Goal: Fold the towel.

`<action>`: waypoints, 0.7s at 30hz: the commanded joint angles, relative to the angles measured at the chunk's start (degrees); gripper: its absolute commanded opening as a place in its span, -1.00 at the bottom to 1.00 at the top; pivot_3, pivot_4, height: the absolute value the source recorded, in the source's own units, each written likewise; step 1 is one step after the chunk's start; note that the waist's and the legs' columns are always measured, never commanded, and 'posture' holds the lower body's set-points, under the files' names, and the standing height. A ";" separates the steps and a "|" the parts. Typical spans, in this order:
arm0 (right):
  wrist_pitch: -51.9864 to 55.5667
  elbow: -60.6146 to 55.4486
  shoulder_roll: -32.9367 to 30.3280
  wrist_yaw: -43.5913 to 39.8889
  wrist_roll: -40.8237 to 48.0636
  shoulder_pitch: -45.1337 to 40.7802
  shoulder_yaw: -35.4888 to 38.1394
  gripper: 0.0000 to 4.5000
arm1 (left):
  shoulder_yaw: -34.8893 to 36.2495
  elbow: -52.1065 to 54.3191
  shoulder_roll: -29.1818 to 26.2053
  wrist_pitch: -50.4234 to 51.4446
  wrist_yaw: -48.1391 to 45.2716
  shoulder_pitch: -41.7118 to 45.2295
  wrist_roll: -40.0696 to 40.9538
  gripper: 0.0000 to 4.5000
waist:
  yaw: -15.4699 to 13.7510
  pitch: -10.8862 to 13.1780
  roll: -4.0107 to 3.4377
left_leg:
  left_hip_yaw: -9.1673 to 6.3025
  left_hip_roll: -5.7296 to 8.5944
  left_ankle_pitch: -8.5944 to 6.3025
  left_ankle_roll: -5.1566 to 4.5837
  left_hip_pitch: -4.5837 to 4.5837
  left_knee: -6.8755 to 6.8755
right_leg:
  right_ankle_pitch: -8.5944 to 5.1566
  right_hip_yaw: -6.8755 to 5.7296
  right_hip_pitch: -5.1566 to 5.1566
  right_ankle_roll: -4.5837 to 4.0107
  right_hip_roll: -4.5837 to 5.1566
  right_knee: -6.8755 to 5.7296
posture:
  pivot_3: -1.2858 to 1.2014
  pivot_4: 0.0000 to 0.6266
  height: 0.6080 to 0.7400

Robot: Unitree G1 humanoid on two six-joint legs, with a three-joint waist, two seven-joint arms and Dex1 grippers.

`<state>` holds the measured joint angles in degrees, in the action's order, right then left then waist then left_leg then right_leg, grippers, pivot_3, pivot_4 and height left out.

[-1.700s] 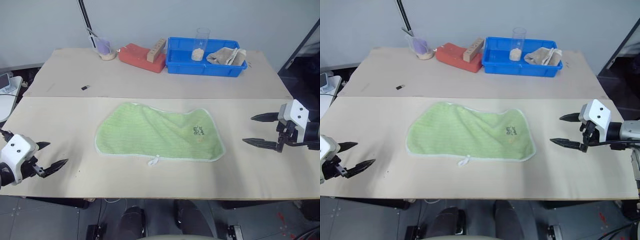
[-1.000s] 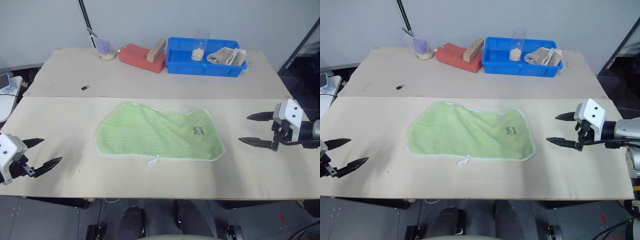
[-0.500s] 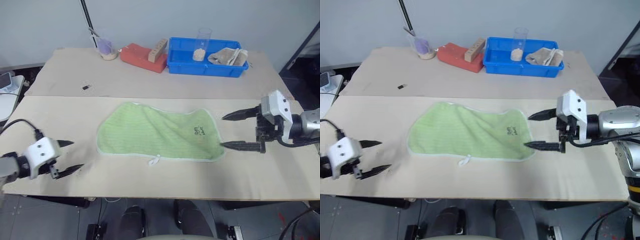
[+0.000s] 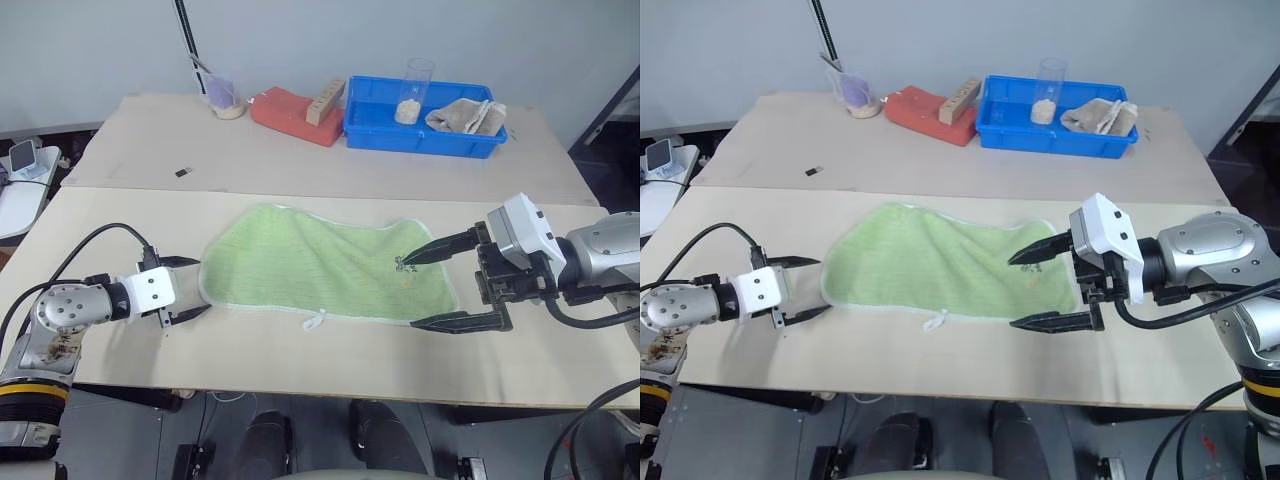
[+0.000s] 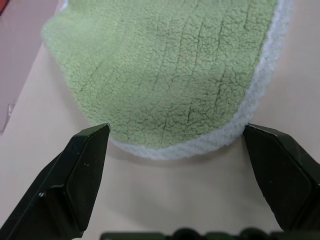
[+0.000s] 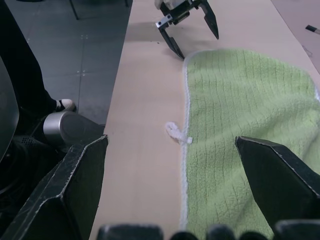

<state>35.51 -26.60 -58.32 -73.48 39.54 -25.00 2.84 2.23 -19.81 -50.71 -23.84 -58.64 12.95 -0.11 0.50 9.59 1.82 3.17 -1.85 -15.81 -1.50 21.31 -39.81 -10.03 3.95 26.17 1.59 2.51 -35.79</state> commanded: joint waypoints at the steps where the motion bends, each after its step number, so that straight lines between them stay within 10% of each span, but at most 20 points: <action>1: -0.28 -1.21 -0.52 0.41 0.87 -0.04 2.13 1.00 | -1.96 -1.26 1.16 -0.59 -0.63 0.58 0.15 0.44 | -0.01 0.00 0.00 | 0.01 0.00 0.00 0.00 0.00 -0.01 | 0.00 0.01 0.00 0.00 0.01 0.00 | 0.03 -0.52 0.60; 8: -1.07 -1.15 -0.84 0.50 0.34 1.75 2.83 1.00 | -1.96 0.10 0.83 1.78 -3.05 0.54 2.88 -0.99 | 0.18 0.00 0.01 | 0.00 -0.01 0.00 0.00 0.03 -0.01 | 0.01 -0.01 0.03 0.02 -0.02 -0.01 | 0.03 -0.52 0.60; 21: -11.33 6.21 -0.90 0.24 -10.04 5.31 1.11 1.00 | 3.74 12.75 -4.78 30.91 -12.19 -0.33 19.54 -0.99 | 0.36 0.11 0.18 | -0.02 -0.04 0.00 0.00 0.11 0.00 | -0.02 -0.06 0.11 0.00 -0.11 0.02 | 0.03 -0.52 0.60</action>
<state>26.68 -20.55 -58.53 -72.99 30.90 -19.38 3.04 3.71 -9.24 -54.29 3.84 -69.59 11.58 16.75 0.86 9.69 2.00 3.15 -1.88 -15.82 -1.50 21.41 -39.80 -10.07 3.89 26.28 1.55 2.40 -35.77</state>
